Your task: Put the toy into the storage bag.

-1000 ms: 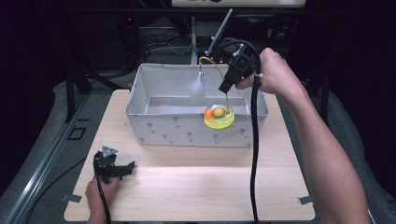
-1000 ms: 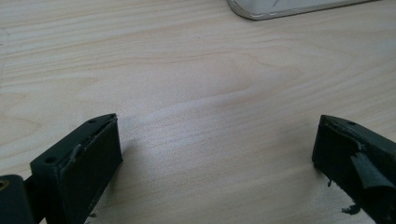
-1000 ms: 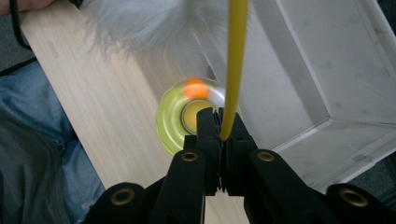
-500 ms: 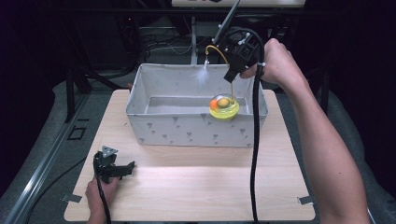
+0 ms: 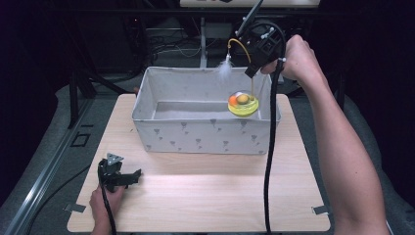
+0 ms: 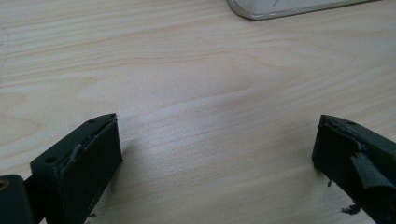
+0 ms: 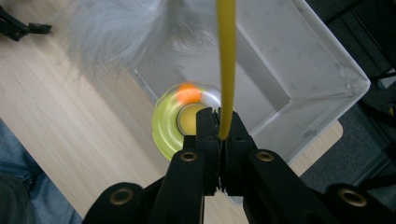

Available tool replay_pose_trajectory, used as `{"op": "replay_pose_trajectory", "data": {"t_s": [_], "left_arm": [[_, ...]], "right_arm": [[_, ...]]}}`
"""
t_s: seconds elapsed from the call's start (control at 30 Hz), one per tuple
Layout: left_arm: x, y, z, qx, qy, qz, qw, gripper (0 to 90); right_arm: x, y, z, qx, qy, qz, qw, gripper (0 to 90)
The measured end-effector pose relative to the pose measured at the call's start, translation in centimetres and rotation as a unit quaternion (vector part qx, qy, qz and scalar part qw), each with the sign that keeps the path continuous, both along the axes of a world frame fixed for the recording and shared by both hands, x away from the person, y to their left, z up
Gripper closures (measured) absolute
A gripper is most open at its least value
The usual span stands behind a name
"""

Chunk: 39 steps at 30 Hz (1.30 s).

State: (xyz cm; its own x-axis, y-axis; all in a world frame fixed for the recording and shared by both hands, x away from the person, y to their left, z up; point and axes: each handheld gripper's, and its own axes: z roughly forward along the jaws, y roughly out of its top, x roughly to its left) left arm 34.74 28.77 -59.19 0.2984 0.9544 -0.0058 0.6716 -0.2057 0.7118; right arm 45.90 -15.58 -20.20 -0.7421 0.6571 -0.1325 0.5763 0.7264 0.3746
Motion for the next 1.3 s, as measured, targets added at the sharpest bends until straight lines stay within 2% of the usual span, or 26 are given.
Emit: {"op": "replay_pose_trajectory", "data": {"t_s": [0.3,0.53,0.83,0.87,1.3], "left_arm": [[0.0,0.0,0.0,0.000,0.000,0.000,1.0000,1.4],[0.0,0.0,0.0,0.000,0.000,0.000,1.0000,1.4],[0.0,0.0,0.0,0.000,0.000,0.000,1.0000,1.4],[0.0,0.0,0.0,0.000,0.000,0.000,1.0000,1.3],[0.0,0.0,0.0,0.000,0.000,0.000,1.0000,1.4]], "right_arm": [[1.6,-1.8,-0.8,0.015,0.002,-0.038,0.9992,88.1],[3.0,-2.9,-1.8,0.012,0.006,-0.059,0.9982,88.1],[4.5,-3.7,-4.3,0.007,0.018,-0.074,0.9971,88.0],[4.5,-3.8,-4.6,0.013,0.020,-0.078,0.9967,88.0],[5.0,-4.3,-8.0,0.010,0.040,-0.081,0.9959,88.0]]}}
